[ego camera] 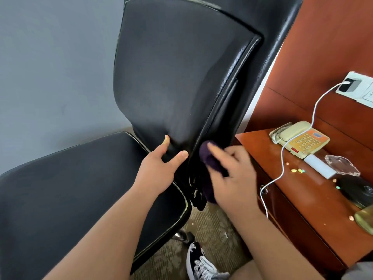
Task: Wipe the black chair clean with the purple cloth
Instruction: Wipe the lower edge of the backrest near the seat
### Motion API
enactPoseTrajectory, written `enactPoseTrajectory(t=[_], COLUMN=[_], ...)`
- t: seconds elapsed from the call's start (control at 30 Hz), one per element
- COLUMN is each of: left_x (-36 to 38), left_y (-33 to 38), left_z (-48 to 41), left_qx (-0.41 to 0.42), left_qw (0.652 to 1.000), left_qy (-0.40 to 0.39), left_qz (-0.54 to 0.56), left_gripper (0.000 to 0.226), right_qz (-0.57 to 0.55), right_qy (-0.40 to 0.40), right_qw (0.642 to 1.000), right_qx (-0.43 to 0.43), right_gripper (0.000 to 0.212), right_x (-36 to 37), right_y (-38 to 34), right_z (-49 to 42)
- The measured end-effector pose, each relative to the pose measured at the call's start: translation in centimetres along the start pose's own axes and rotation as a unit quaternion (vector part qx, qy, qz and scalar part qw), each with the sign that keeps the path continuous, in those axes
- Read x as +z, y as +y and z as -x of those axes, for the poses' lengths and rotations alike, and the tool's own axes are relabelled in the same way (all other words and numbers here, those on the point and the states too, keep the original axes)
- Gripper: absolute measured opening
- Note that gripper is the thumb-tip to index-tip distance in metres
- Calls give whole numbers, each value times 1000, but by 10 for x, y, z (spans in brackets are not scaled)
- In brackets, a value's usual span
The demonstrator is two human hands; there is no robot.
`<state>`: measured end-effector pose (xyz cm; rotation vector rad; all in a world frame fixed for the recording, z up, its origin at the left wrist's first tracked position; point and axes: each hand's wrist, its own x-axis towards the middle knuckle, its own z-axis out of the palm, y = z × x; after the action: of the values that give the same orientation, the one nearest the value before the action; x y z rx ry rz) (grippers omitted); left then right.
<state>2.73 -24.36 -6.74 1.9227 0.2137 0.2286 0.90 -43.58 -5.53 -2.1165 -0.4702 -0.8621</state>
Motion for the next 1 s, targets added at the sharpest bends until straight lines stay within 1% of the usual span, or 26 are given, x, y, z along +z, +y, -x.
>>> enactPoseTrajectory(t=[0.1, 0.2, 0.27, 0.33, 0.47, 0.53, 0.57, 0.63, 0.7, 0.73, 0.8, 0.87, 0.93, 1.0], left_x=[0, -1, -1, -1, -1, -1, -1, -2, -2, -2, -2, -1, -1, -1], left_y=[2, 2, 2, 3, 2, 1, 1, 1, 2, 3, 3, 3, 3, 4], left_z=[1, 1, 0, 0, 1, 0, 0, 1, 2, 3, 3, 2, 2, 2], left_qx=[-3, 2, 7, 2, -3, 0, 2, 3, 2, 1, 1, 4, 4, 4], left_qw=[1000, 1000, 1000, 1000, 1000, 1000, 1000, 1000, 1000, 1000, 1000, 1000, 1000, 1000], left_qy=[10, 12, 11, 4, -3, 0, 1, 2, -1, -2, -2, -1, 1, 2], left_qz=[3, -8, -13, -20, 0, -1, -4, -4, 3, 2, -1, -5, -8, -11], left_gripper=[81, 80, 81, 83, 84, 84, 84, 86, 88, 88, 87, 84, 83, 82], right_qz=[-39, -65, -61, -62, -95, -101, -105, -136, -160, -158, -153, -160, -170, -172], right_qy=[-58, -72, -76, -73, -13, -13, -22, -40, -52, -54, -43, -12, 17, 23], right_qw=[997, 990, 989, 990, 989, 987, 984, 968, 945, 939, 941, 954, 963, 966], right_qx=[45, 101, 107, 107, 115, 123, 139, 207, 282, 301, 297, 253, 209, 190], right_gripper=[47, 39, 35, 33, 30, 27, 27, 29, 38, 40, 35, 28, 29, 27], right_x=[21, 32, 33, 31, 30, 35, 39, 47, 51, 52, 52, 51, 51, 52], right_y=[3, 5, 4, 1, -2, -5, -5, -5, -4, -3, -4, -7, -10, -12], right_z=[36, 60, 62, 62, 57, 59, 64, 76, 86, 87, 86, 79, 71, 64])
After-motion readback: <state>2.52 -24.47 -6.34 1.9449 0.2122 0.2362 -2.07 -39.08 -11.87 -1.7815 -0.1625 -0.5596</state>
